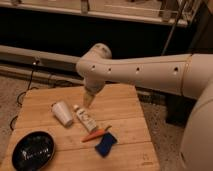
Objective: Place the bottle in the ceramic bowl
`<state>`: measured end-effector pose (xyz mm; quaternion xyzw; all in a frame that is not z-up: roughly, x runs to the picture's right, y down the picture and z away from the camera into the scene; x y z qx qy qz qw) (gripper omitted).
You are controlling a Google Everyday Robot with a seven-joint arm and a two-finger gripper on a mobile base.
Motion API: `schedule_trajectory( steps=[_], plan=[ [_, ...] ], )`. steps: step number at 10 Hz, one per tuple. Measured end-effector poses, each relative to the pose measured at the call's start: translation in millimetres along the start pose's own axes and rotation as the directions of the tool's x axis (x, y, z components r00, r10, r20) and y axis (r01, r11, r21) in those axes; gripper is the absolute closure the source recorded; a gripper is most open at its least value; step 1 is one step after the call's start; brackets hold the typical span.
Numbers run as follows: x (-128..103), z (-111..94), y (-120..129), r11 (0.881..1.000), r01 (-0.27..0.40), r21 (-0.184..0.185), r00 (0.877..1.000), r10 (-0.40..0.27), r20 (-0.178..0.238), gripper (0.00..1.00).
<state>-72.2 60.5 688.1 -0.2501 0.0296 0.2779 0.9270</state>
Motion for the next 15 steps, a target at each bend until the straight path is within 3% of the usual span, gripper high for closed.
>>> schedule_trajectory(
  steps=[2,4,6,8,10,11,15],
  plan=[
    [-1.1,21.0,50.2,0.998,0.025,-0.060,0.999,-0.026,-0.023,0.20],
    [-20.2,48.0,63.7,0.998,0.027,-0.052,0.999,-0.028,-0.022,0.20],
    [-36.8,74.1,37.2,1.000,-0.003,0.017,1.000,0.004,-0.018,0.20],
    [-45.1,110.5,0.3,0.990,-0.062,0.125,0.997,0.067,-0.036,0.20],
    [-41.0,140.0,-10.7,0.980,-0.105,0.171,0.990,0.119,-0.071,0.20],
    [-39.8,153.1,-5.8,0.979,-0.121,0.166,0.987,0.137,-0.088,0.20],
    [-39.0,191.2,23.9,0.982,-0.177,0.060,0.973,0.183,-0.140,0.20]
  ],
)
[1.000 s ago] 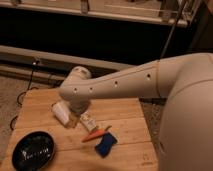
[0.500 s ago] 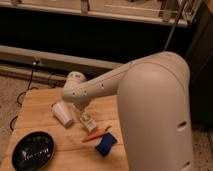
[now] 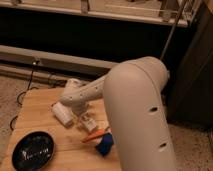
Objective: Place the bottle in the ceramic bowl
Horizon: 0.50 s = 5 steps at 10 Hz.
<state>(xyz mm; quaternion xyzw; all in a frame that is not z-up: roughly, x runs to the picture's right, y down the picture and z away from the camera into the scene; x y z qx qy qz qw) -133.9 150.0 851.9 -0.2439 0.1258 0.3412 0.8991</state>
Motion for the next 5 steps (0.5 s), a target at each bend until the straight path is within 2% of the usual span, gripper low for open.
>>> schedule_trajectory(
  steps=[1,5],
  plan=[
    [-1.3,4.4,2.2,1.000,-0.003,-0.017,1.000,0.003,-0.003,0.23],
    [-12.3,8.3,9.5,0.996,0.027,-0.087,0.999,-0.025,0.020,0.63]
  ],
)
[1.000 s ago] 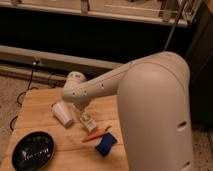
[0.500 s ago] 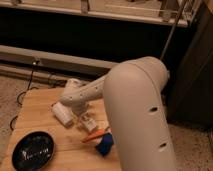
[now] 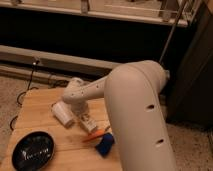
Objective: Place the bottle in the ceramic bowl
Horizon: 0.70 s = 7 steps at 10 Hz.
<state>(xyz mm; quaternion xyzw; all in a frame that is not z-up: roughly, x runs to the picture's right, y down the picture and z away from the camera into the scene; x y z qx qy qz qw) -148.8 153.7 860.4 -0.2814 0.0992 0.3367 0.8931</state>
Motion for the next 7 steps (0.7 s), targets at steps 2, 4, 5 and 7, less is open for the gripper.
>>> schedule_trajectory(
  steps=[2,4,5,7],
  plan=[
    [3.7,4.2,5.9,0.998,0.053,-0.025,0.998,-0.053,-0.029,0.84],
    [10.3,9.3,7.9,0.993,0.114,-0.030,0.990,-0.116,-0.077,0.99],
    [11.3,6.9,-0.7,0.992,0.123,-0.015,0.988,-0.124,-0.092,1.00],
    [-4.4,-31.0,-42.0,0.989,0.113,0.098,0.993,-0.108,-0.056,1.00]
  ],
)
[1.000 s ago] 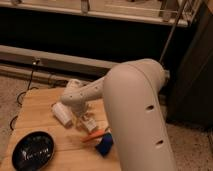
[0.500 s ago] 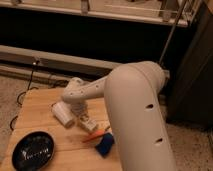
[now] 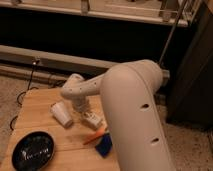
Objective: Place the bottle in the ceramic bowl
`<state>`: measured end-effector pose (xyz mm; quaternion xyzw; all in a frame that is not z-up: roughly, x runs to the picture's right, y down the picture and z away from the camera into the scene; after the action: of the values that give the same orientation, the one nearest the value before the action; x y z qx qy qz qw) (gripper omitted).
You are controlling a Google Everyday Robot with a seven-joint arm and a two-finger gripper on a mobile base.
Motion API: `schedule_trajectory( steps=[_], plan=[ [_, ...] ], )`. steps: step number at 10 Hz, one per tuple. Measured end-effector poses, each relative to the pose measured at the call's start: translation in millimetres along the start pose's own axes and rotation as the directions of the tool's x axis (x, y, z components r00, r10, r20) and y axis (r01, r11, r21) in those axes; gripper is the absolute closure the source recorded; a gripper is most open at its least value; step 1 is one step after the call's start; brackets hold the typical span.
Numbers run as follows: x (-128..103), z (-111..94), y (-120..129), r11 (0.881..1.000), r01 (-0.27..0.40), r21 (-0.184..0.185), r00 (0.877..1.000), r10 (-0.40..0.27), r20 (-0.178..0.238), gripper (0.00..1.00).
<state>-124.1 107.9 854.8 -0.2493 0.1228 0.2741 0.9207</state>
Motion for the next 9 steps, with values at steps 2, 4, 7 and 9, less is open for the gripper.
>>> schedule_trajectory(
  steps=[2,4,7,9],
  plan=[
    [-19.7,-74.2,-47.3,0.990,-0.043,0.136,0.991,0.026,0.128,1.00],
    [-50.9,-141.1,-36.3,0.988,-0.030,0.154,0.958,-0.016,0.285,1.00],
    [-81.8,-178.2,73.2,0.984,0.175,0.018,0.882,-0.165,0.442,1.00],
    [-86.3,-185.1,138.6,0.943,0.331,-0.039,0.823,-0.268,0.500,1.00]
  ],
)
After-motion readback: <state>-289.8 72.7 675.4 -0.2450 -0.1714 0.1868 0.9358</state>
